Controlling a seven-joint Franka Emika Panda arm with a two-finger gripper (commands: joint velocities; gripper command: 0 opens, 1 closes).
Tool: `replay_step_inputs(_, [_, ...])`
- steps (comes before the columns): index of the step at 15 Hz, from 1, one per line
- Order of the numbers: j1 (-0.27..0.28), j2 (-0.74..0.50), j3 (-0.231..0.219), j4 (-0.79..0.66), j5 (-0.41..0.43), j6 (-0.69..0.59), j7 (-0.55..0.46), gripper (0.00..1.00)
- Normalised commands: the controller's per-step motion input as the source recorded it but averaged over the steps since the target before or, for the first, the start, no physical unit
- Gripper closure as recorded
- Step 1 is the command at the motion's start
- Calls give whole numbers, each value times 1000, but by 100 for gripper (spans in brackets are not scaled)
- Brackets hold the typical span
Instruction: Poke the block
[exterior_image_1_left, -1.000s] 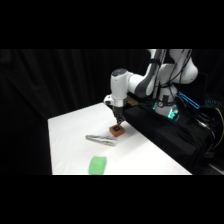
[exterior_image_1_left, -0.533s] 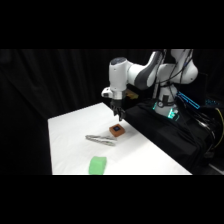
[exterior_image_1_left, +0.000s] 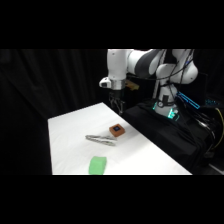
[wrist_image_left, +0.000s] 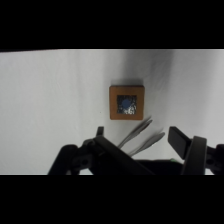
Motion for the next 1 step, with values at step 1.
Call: replay_step_inputs(1, [-91,-257,136,81,44,-247,131,0])
